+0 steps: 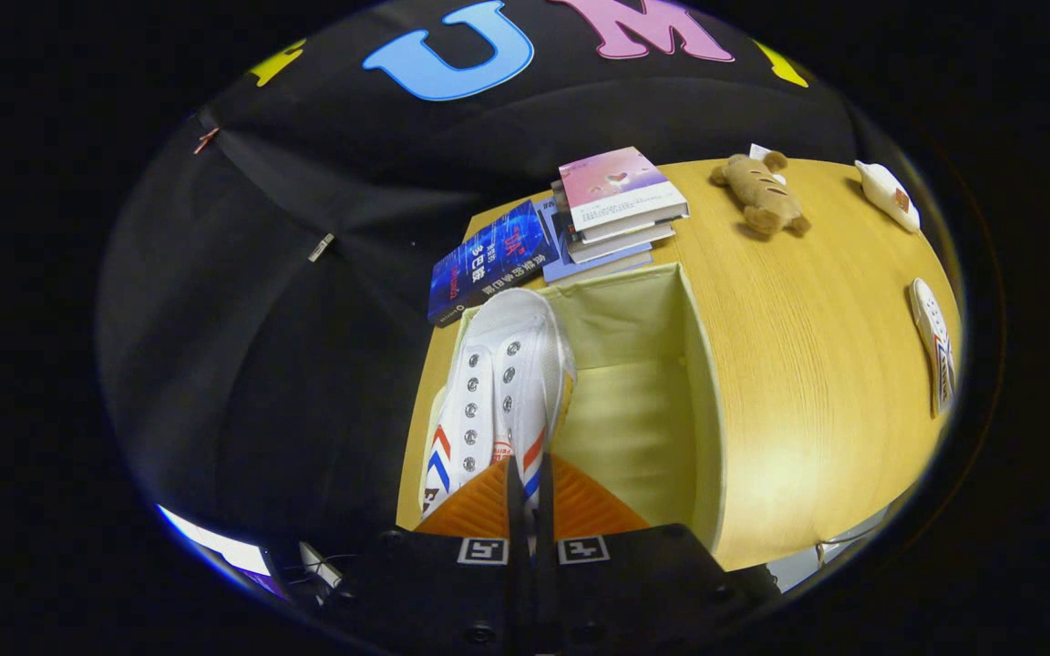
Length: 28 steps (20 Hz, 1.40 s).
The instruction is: Open the storage box then place both shoes into the box .Put the left shoe in first, then the right shoe, with the right side of both shoes facing outward in a uniform manner.
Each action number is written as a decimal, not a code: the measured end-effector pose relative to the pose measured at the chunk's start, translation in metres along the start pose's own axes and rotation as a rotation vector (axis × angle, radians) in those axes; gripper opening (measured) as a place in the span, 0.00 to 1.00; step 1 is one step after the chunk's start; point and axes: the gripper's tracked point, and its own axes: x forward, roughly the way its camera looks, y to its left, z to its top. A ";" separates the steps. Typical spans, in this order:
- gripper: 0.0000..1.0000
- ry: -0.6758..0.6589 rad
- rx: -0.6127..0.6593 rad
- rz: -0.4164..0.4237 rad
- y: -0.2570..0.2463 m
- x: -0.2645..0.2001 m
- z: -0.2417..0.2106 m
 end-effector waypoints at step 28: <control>0.99 -0.189 -0.301 -0.104 -0.202 -0.136 0.084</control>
